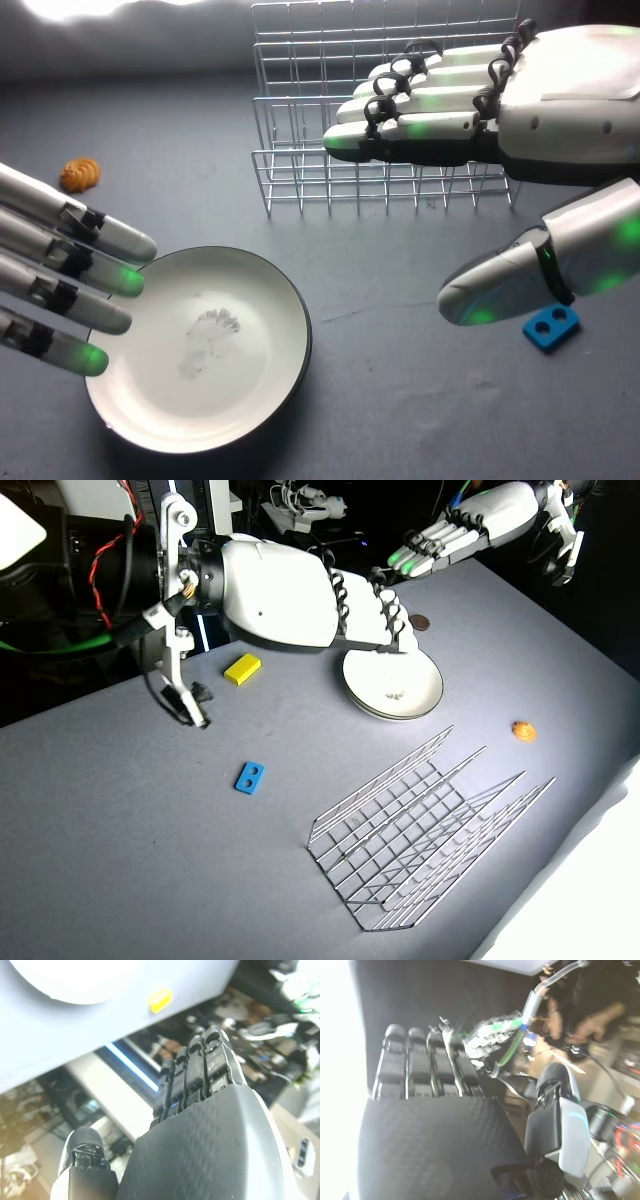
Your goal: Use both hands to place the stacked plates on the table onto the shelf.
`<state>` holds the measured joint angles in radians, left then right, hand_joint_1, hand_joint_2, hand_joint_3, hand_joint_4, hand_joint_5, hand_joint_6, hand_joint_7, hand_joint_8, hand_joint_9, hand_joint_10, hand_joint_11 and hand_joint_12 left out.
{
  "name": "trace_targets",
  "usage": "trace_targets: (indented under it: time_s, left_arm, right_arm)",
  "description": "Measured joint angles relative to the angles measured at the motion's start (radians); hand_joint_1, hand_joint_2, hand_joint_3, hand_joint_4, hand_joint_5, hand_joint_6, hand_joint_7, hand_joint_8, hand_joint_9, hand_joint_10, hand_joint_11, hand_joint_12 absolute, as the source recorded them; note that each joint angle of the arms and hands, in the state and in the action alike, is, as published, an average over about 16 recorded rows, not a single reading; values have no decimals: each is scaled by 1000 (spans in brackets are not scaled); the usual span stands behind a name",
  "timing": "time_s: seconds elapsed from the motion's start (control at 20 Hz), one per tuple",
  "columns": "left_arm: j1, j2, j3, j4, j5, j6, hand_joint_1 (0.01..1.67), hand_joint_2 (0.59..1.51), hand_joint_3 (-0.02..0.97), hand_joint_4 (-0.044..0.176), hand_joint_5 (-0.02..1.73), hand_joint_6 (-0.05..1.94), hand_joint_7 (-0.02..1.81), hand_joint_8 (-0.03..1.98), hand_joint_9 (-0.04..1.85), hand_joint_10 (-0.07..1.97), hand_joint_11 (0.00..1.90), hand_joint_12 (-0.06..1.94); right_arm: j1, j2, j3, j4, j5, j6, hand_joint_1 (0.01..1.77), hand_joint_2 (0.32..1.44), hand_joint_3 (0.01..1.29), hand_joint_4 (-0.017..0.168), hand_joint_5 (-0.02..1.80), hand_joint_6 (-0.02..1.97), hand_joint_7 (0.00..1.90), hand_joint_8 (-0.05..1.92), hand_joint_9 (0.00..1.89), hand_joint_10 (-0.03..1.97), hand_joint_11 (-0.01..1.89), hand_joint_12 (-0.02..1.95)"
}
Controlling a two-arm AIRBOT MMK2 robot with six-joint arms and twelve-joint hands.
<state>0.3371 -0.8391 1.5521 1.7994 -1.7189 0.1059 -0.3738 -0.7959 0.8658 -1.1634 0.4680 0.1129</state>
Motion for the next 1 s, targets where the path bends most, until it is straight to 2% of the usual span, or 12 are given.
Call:
trace_targets:
  time_s: [0.3, 0.65, 0.8, 1.0]
  left_arm:
    - [-17, 14, -23, 15, 10, -56, 14, 1099, 14, 6, 28, 20, 16, 19, 21, 7, 15, -12]
    - [-11, 23, -42, 9, 60, -115, 14, 1101, 14, 6, 18, 21, 17, 19, 18, 7, 15, -12]
    - [20, 23, -44, 1, 88, -114, 14, 1099, 14, 6, 18, 21, 18, 19, 17, 7, 15, -12]
    - [100, 23, -47, -35, 136, -84, 14, 1096, 14, 6, 22, 21, 20, 19, 16, 7, 15, -12]
  right_arm:
    - [2, -5, -11, -8, -35, 18, 20, 1031, 13, -1, 24, 18, 14, 12, 21, 2, 21, 0]
    - [1, -5, -25, -22, -44, 1, 20, 1038, 14, 0, 27, 18, 18, 13, 21, 2, 21, 0]
    - [0, -6, -30, -26, -44, -10, 20, 1046, 14, 0, 26, 18, 18, 13, 21, 2, 21, 0]
    - [-1, -7, -33, -29, -43, -23, 21, 1059, 14, -1, 27, 18, 17, 13, 21, 2, 22, 0]
